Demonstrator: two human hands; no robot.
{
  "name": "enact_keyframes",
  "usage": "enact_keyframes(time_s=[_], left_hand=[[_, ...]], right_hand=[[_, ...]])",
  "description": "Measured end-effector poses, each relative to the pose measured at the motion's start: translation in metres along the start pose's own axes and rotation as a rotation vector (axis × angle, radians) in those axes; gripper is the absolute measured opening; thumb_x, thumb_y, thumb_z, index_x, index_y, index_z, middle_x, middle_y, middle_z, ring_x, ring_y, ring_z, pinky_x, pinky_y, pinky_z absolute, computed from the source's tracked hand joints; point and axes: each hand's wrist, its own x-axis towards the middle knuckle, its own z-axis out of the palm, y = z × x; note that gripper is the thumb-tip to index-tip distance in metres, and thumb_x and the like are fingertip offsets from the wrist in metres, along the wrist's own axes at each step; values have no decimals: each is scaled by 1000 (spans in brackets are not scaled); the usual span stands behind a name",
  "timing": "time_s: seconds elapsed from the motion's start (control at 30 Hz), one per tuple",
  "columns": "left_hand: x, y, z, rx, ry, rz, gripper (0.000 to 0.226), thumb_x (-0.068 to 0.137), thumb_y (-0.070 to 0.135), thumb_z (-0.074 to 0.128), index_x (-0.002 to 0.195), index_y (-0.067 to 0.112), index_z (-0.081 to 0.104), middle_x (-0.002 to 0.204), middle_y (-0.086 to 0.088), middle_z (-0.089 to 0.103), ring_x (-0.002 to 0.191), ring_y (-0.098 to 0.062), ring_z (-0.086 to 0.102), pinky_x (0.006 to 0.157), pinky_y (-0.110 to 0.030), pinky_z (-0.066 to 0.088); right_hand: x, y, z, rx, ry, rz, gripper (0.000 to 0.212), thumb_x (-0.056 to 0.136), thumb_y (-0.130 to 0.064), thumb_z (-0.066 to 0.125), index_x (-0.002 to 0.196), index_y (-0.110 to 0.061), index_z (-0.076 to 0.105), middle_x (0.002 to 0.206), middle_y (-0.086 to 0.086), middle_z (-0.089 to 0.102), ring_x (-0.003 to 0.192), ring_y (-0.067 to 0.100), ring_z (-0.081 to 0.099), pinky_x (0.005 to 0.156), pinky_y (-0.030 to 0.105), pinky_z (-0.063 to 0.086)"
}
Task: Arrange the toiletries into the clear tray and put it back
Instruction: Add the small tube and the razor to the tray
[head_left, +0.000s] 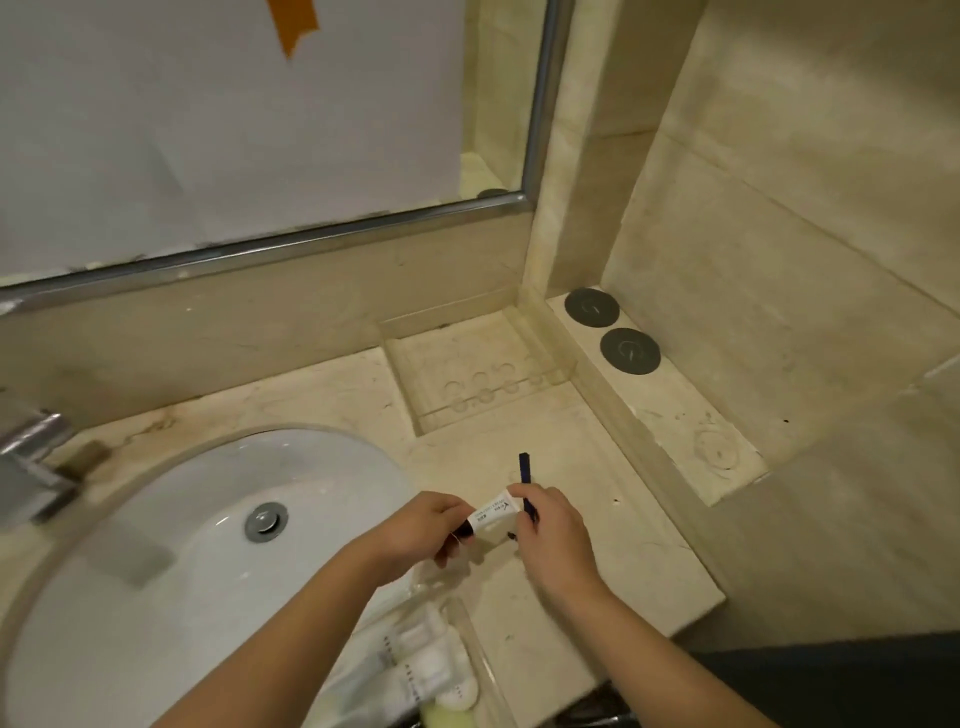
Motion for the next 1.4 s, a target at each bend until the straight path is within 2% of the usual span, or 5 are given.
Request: enact_keyframes(time_s=[0.23,0.73,0.93,1.07,1.4], left_hand=[[-56,-28,-16,-64,25,-20,31,101,12,36,104,1,65,78,-7,57,57,-15,50,53,-24,43],[-126,-81,-18,-97,54,-4,25,84,5,61,66,13,46,68,-6,49,59,-15,51,61,-27,43],[-141,-99,-22,-271,141,34,27,80,-11,62,98,6,54,73,-13,60,60,-23,62,83,-44,57],[-152,-108,-27,-143,182,41,25,78,-3,73,93,5,55,88,-15,60,73,-26,65,68,-29,60],[-150,-125,-12,95,144,52,16,80,5,72,82,13,58,81,-12,65,69,-18,66,79,-36,57]], right_hand=[[-38,-29,21,72,-115,-70,30,95,-10,53,124,-17,58,109,-2,57,77,-2,57,64,8,46],[-96,-65,54,-75,-345,-306,39,94,-8,50,128,-25,59,121,-2,60,109,13,57,94,25,46],[-106,-61,56,-125,-344,-267,63,94,-13,56,148,-34,31,92,-5,59,76,13,59,77,31,52],[-109,-49,49,-212,-362,-228,25,88,-13,64,113,-21,64,88,-7,63,80,13,61,78,34,55],[-110,-18,33,-434,-410,-234,12,83,-12,68,84,-23,63,87,-3,53,74,8,51,64,19,40]])
